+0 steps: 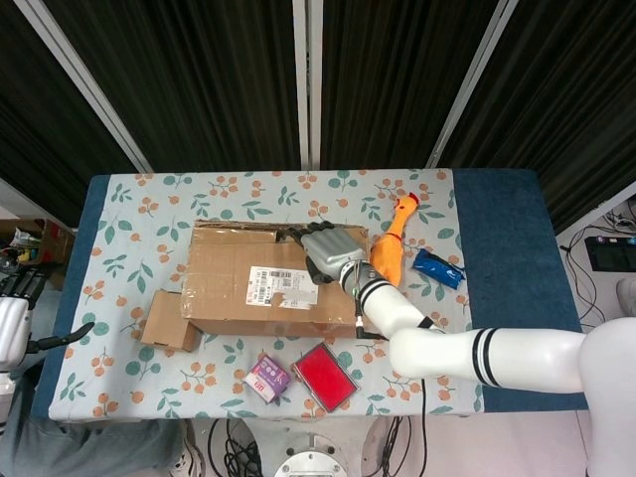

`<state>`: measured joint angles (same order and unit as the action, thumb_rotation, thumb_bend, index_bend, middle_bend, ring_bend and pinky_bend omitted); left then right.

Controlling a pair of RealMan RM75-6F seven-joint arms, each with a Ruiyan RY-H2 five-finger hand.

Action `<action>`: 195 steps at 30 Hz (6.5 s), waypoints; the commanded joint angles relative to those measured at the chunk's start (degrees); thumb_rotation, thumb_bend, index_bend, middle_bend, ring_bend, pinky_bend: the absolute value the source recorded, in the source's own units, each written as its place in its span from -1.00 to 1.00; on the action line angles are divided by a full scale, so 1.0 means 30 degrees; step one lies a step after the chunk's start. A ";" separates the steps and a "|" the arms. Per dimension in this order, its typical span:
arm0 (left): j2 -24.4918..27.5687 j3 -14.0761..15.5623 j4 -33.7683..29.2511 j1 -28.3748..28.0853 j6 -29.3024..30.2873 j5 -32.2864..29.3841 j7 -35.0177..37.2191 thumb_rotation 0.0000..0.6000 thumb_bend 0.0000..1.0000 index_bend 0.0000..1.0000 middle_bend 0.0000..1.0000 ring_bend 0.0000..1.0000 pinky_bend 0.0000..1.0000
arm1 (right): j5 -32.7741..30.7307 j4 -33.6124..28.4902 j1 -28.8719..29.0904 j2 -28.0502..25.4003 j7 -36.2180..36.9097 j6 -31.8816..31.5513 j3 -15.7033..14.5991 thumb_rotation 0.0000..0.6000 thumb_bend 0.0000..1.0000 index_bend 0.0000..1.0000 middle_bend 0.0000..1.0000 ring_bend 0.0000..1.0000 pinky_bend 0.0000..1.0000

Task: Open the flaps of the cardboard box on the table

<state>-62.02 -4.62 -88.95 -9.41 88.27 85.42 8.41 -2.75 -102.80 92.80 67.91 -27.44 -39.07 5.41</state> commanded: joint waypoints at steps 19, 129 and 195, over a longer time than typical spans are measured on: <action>0.0057 -0.0244 0.0576 0.0392 -0.0188 -0.0341 0.0825 0.13 -1.00 -0.59 -0.57 -0.59 -0.49 | -0.0051 -0.0086 -0.0030 0.0348 0.0465 -0.0710 0.0196 1.00 0.56 -0.91 -0.40 -1.00 -1.00; 0.0545 -0.0819 0.0150 0.0397 -0.0673 -0.0472 0.1843 0.13 -1.00 -0.59 -0.57 -0.59 -0.49 | 0.9104 -0.0857 -0.1937 0.3712 -0.8261 -0.4017 -0.0781 1.00 0.63 0.03 -0.21 -1.00 -1.00; 0.1848 -0.1586 -0.5185 -0.1588 -0.1964 -0.0045 -0.2154 0.13 -1.00 -0.59 -0.57 -0.59 -0.49 | 2.5692 -0.5717 -1.6877 -1.4191 1.4468 -0.1022 0.2294 1.00 0.29 -0.71 -0.47 -1.00 -1.00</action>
<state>-56.50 -9.31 -104.43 -14.10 82.40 85.33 2.01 72.04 -121.13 44.03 26.12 13.65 -41.51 12.02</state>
